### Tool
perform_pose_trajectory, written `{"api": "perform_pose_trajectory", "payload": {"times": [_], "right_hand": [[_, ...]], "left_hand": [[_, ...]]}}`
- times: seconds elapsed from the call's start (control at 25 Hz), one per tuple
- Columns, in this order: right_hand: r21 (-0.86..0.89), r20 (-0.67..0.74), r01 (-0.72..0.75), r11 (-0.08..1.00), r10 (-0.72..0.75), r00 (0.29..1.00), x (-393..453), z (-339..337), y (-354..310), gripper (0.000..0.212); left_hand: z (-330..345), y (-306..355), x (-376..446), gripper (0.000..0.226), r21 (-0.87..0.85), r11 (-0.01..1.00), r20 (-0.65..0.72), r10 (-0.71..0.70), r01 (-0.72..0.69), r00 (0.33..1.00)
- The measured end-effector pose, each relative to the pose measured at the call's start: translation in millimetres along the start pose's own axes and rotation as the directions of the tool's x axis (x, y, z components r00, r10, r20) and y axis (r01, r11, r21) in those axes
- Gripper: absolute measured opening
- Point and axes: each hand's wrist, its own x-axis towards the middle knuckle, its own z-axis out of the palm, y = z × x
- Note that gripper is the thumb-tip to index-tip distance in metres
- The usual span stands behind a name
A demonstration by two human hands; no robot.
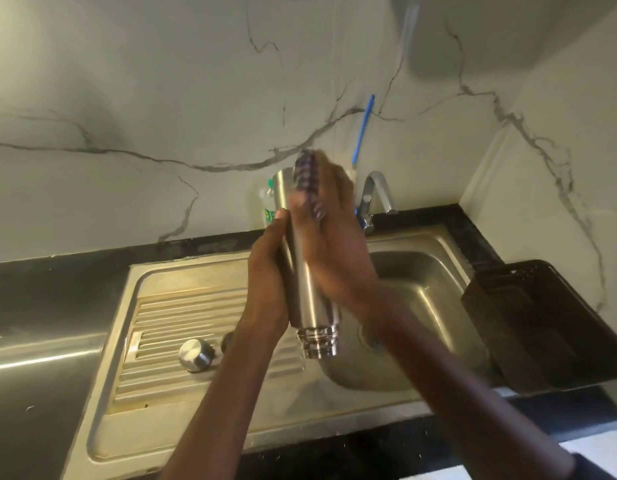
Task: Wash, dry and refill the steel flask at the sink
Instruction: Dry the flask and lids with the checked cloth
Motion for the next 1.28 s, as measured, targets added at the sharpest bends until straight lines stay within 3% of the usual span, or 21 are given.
{"api": "perform_pose_trajectory", "payload": {"times": [0.04, 0.12, 0.2, 0.28, 0.4, 0.48, 0.6, 0.72, 0.84, 0.92, 1.0, 1.12, 1.2, 1.28], "right_hand": [[0.158, -0.009, -0.060, 0.986, 0.062, 0.998, 11.9, -7.0, -1.7, 0.062], [0.369, 0.109, -0.232, 0.900, 0.206, 0.973, 17.1, -17.8, -4.1, 0.053], [0.399, 0.291, -0.422, 0.814, 0.324, 0.900, 4.1, -20.1, -5.3, 0.047], [0.363, 0.365, -0.483, 0.797, 0.355, 0.860, -19.3, -13.4, -4.3, 0.054], [0.113, 0.287, -0.237, 0.965, 0.197, 0.937, -61.4, -3.7, 1.6, 0.054], [-0.089, 0.263, -0.036, 0.995, 0.058, 0.963, -79.8, 1.5, -1.1, 0.069], [-0.180, 0.194, 0.128, 0.975, -0.092, 0.977, -58.3, 6.1, -5.9, 0.077], [0.083, 0.040, -0.024, 0.996, 0.021, 0.999, 0.2, -1.4, 0.8, 0.074], [0.302, 0.178, -0.235, 0.924, 0.187, 0.966, 23.5, -6.6, 7.2, 0.068], [0.335, 0.304, -0.406, 0.850, 0.310, 0.901, 15.9, -6.0, 7.5, 0.057], [0.306, 0.331, -0.458, 0.835, 0.357, 0.873, -2.8, -5.6, 4.0, 0.056], [-0.029, 0.253, -0.204, 0.979, 0.205, 0.945, -44.7, -1.4, 10.0, 0.063], [-0.306, 0.288, 0.037, 0.951, 0.056, 0.956, -77.1, 4.4, 11.1, 0.074], [-0.471, 0.280, 0.187, 0.862, -0.055, 0.958, -91.5, 8.0, 18.1, 0.074]], "left_hand": [[2.1, -1.4, -4.5, 0.040, 0.013, 1.000, 0.006, 0.010, -0.010, 1.000], [5.1, 0.6, -6.5, 0.058, 0.058, 0.996, 0.039, 0.060, -0.062, 0.997], [3.4, 3.8, 1.9, 0.076, 0.069, 0.993, 0.046, 0.095, -0.098, 0.994], [-3.6, 11.7, 12.8, 0.068, 0.041, 0.996, -0.036, 0.079, -0.077, 0.996], [-13.0, 20.4, 25.1, 0.048, 0.018, 0.999, -0.183, 0.050, -0.047, 0.982], [-19.3, 17.5, 30.3, 0.041, 0.067, 0.993, -0.256, 0.112, -0.098, 0.960], [-20.0, 5.2, 18.7, 0.045, 0.061, 0.992, -0.109, 0.118, -0.112, 0.987], [-12.8, -0.9, 4.1, 0.047, 0.048, 0.993, -0.003, 0.112, -0.112, 0.994], [-1.4, 2.1, 9.1, 0.063, 0.026, 0.995, 0.052, 0.098, -0.100, 0.994], [1.1, 3.4, 15.8, 0.075, 0.025, 0.993, 0.019, 0.118, -0.118, 0.993], [-4.7, 5.8, 25.4, 0.069, -0.012, 0.995, -0.067, 0.094, -0.095, 0.993], [-14.7, 16.0, 40.1, 0.060, -0.050, 0.997, -0.223, 0.043, -0.056, 0.974], [-19.7, 18.9, 49.9, 0.067, -0.082, 0.996, -0.344, 0.001, -0.031, 0.939], [-16.6, 16.9, 50.9, 0.072, -0.141, 0.990, -0.428, -0.049, -0.014, 0.902]]}}
